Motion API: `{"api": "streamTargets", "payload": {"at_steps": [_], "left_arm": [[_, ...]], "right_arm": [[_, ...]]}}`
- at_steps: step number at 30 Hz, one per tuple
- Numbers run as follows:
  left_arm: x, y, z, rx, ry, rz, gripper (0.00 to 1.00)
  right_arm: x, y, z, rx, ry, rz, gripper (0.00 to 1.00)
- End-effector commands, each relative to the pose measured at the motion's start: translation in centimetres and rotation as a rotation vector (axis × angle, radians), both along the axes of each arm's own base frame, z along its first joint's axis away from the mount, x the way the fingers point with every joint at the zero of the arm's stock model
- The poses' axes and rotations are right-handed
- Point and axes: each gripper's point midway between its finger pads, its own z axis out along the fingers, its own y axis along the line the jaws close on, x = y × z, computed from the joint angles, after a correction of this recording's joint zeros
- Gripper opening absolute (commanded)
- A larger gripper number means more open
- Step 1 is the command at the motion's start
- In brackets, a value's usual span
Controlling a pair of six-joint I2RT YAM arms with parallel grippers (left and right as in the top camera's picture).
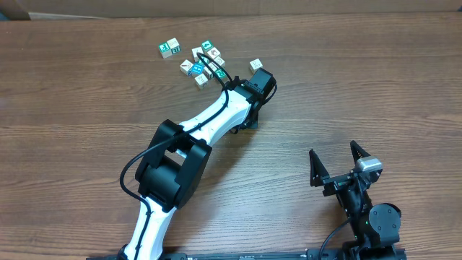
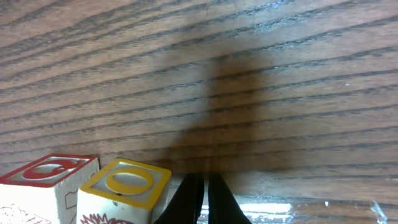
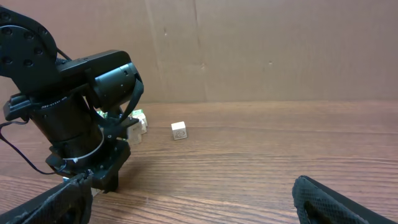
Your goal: Form a horizontal line
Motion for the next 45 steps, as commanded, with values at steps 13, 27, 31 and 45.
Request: {"api": "streamTargets", "payload": {"at_steps": [13, 27, 31, 45], "left_arm": [[-0.1, 1.6, -1.4, 0.095, 0.002, -0.006, 0.04], [0.4, 2.3, -1.3, 0.105, -0.006, 0.004, 0.05], [0.2, 2.2, -1.3, 0.105, 0.003, -0.005, 0.04], [0.0, 1.5, -1.6, 0.083, 0.033, -0.076, 0.04]], "right_arm": [[0.0, -0.2, -0.2, -0.004, -0.006, -0.011, 1.00], [0.0, -0.2, -0.2, -0.004, -0.006, -0.011, 1.00], [0.0, -0.2, -0.2, -0.004, -0.005, -0.011, 1.00], [0.0, -0.2, -0.2, -0.004, -0.006, -0.011, 1.00]]}}
